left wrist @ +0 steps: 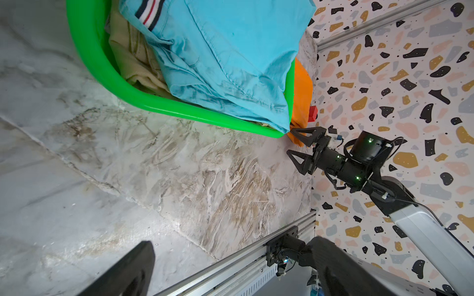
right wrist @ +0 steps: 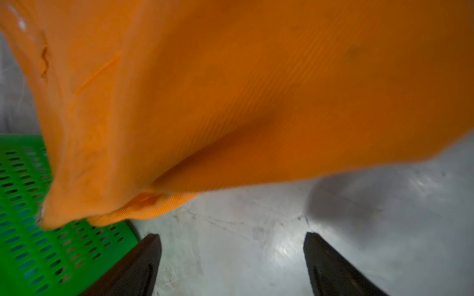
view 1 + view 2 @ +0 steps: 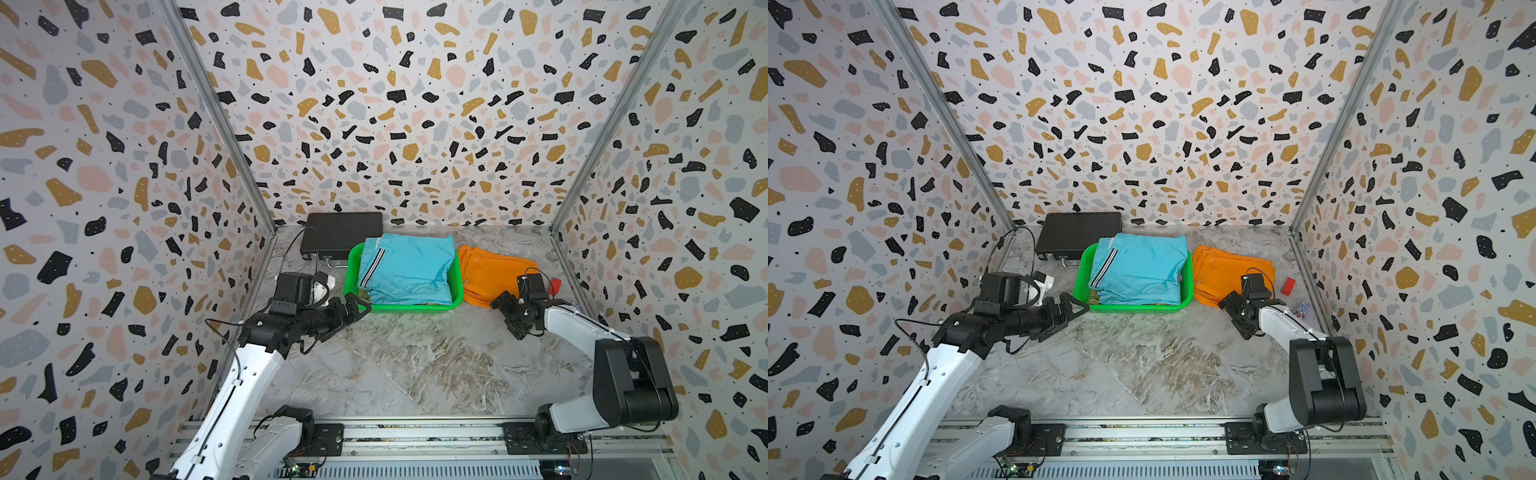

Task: Put the folded long pants in the basket
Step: Place the long pant in the basket, then move the long pant to the center of the board.

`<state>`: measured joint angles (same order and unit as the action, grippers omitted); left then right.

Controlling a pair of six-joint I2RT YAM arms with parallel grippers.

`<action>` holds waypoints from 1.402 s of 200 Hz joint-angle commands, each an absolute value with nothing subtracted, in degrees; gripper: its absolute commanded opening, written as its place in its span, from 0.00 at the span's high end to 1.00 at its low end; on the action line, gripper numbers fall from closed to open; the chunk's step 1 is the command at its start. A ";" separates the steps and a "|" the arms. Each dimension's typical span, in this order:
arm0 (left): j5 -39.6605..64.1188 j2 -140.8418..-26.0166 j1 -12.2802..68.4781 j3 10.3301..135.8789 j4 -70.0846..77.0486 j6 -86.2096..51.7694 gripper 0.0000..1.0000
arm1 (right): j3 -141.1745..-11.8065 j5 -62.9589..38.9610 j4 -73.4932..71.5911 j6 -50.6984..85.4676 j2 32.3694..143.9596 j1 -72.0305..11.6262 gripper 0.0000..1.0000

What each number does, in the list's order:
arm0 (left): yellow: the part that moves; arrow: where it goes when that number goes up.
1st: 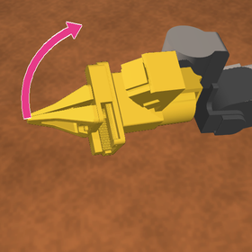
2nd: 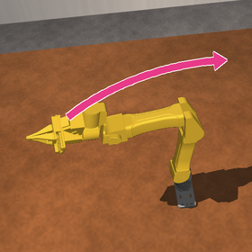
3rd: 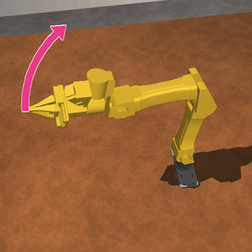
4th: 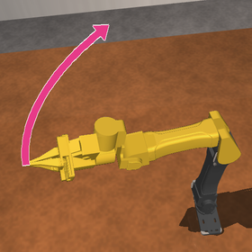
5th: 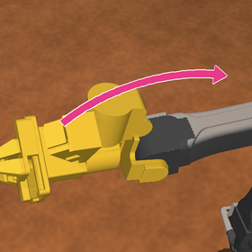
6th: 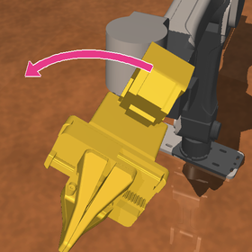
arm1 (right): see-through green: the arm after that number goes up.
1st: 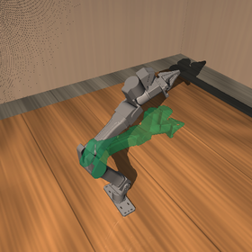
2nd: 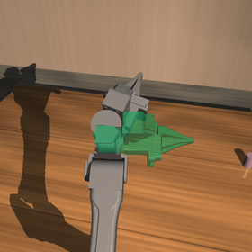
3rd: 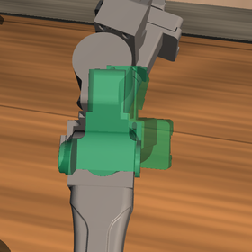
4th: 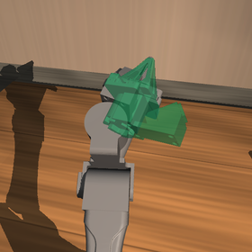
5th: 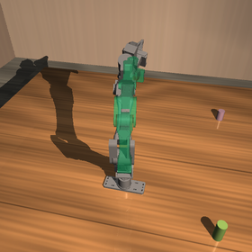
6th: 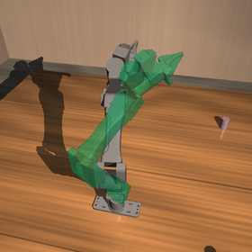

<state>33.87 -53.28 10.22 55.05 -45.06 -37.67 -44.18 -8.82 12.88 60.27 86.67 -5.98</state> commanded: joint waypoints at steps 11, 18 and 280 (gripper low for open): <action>35.45 -52.03 10.19 54.45 -42.64 -38.98 0.00 | -49.47 -8.80 3.41 63.41 95.02 -5.72 0.08; 35.51 -52.00 10.13 54.32 -42.63 -39.02 0.00 | -50.32 -8.53 1.45 63.33 97.08 -5.60 0.08; 38.18 -65.83 19.66 53.78 -37.96 -36.89 0.03 | -33.76 -12.92 67.12 44.55 53.67 -3.84 1.00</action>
